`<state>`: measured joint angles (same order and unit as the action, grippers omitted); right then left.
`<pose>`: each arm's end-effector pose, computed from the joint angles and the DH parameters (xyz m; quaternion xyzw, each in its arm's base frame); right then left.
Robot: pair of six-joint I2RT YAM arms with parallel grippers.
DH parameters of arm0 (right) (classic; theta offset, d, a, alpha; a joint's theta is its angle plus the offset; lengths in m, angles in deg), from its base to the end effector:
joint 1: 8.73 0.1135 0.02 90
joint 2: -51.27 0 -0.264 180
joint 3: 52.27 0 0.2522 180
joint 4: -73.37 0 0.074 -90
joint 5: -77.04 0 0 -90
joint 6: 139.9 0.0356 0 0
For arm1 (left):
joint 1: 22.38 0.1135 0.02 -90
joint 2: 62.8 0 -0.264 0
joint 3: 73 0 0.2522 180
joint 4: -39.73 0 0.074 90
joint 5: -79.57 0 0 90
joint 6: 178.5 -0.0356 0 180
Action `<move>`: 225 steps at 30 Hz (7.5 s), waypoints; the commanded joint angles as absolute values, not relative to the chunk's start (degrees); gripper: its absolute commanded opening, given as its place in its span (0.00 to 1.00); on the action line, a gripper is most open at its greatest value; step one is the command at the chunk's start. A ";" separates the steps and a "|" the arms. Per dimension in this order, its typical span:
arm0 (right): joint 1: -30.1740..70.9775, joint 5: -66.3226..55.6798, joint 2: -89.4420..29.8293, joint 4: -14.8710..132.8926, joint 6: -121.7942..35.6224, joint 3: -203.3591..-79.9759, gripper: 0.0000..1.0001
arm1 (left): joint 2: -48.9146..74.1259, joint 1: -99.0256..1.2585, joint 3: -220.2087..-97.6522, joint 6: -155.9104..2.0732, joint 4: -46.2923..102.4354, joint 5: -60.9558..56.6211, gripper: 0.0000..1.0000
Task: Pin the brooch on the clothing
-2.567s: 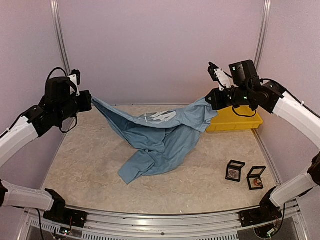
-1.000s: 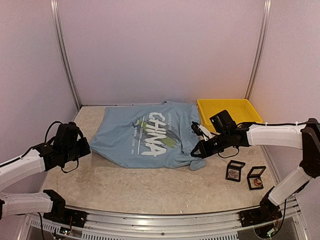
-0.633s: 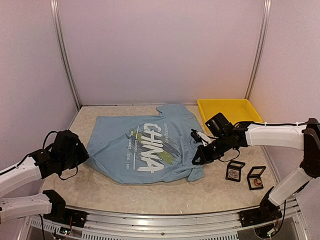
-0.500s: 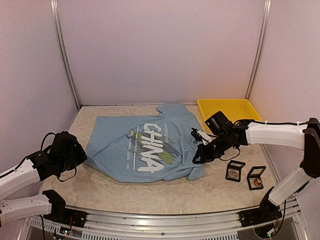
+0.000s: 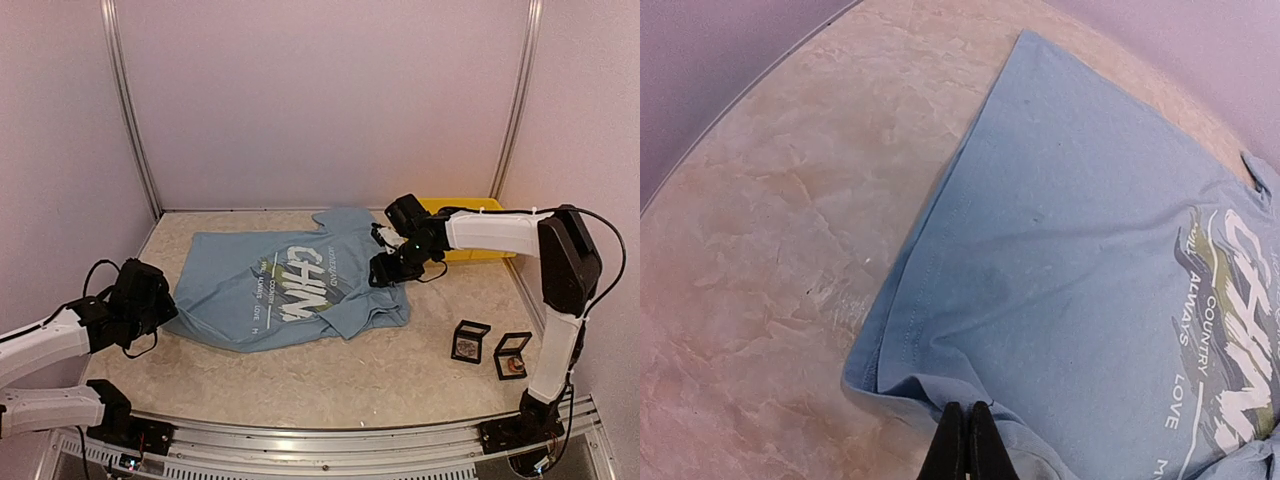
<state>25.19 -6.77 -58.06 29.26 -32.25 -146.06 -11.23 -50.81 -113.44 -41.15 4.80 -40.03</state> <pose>0.3345 0.2295 0.2006 -0.1504 0.9520 0.1606 0.2127 0.1633 -0.0684 0.1961 -0.2416 0.8687 -0.0352 0.4309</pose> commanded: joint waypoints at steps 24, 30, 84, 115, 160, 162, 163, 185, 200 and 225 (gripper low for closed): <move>25.69 0.77 -53.28 32.77 -29.96 -131.63 0.20 | -14.33 -51.75 -110.93 -42.10 7.59 -40.59 0.00; 25.88 0.39 -52.66 32.53 -29.26 -132.11 0.00 | -13.85 -52.09 -110.93 -41.84 7.51 -40.68 0.00; 36.50 -8.54 -54.68 37.18 -40.66 -144.02 0.43 | -12.00 -52.37 -109.44 -43.64 8.83 -43.10 0.00; 33.39 -11.18 -60.03 28.37 -25.62 -146.79 0.37 | -11.93 -52.27 -108.53 -44.91 9.97 -43.78 0.00; 32.83 3.65 -30.39 -2.88 -21.41 -120.10 0.00 | -21.31 -52.35 -109.75 -38.78 -0.97 -40.95 0.00; 32.84 5.80 -30.35 -3.86 -21.79 -119.36 0.00 | -21.65 -52.36 -110.17 -38.55 -1.29 -40.97 0.00; 32.80 7.43 -30.44 -3.99 -22.04 -118.82 0.00 | -21.67 -52.37 -110.34 -38.25 -1.61 -40.75 0.00; 38.36 14.41 -34.20 -7.86 -24.99 -115.95 0.29 | -25.05 -64.65 -113.99 -16.54 -19.27 -46.95 0.31; 28.67 -16.68 -42.07 6.88 -27.82 -143.38 0.30 | -0.96 -67.48 -123.40 -44.01 7.04 -49.05 0.32; 16.24 -14.35 -89.63 27.27 -40.20 -177.52 0.04 | 24.28 -43.50 -121.40 -48.75 16.19 -40.08 0.28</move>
